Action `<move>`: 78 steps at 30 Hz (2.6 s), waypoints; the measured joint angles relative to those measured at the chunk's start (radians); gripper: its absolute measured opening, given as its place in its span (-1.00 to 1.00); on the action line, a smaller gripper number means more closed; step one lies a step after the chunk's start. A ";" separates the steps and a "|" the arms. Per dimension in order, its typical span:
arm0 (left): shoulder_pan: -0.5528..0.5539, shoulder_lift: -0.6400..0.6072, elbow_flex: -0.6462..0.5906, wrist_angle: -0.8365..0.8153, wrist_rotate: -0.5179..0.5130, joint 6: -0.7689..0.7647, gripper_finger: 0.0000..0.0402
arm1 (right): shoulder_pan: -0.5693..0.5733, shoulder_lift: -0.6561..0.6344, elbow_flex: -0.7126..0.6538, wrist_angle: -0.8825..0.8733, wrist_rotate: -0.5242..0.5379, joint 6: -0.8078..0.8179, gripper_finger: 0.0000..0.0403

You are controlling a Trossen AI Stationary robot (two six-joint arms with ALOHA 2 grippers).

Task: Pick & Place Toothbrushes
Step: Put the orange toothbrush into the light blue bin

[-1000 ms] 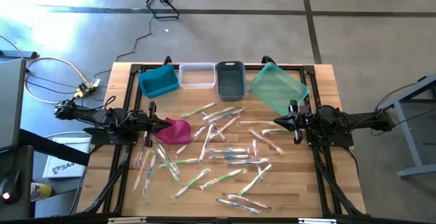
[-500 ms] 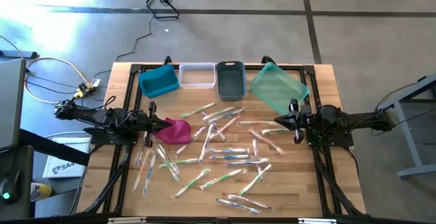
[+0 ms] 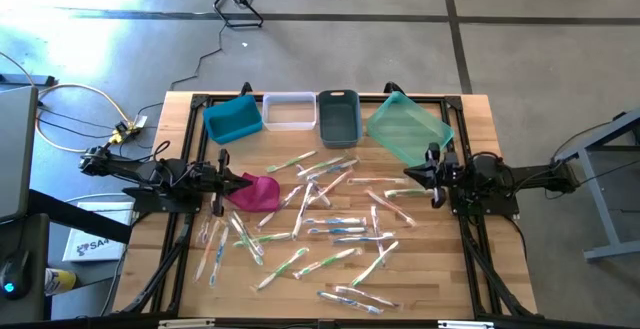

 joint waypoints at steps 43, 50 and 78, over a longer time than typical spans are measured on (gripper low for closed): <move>0.000 0.000 0.000 -0.003 0.000 0.000 -1.00 | 0.000 0.284 0.089 0.249 -0.001 -0.020 -0.99; 0.000 0.000 0.000 -0.004 0.000 0.000 -1.00 | 0.000 0.446 0.196 0.213 0.003 -0.101 -0.99; 0.000 0.000 0.000 -0.003 0.000 0.000 -1.00 | 0.000 0.996 0.693 -0.442 0.082 -0.018 -0.99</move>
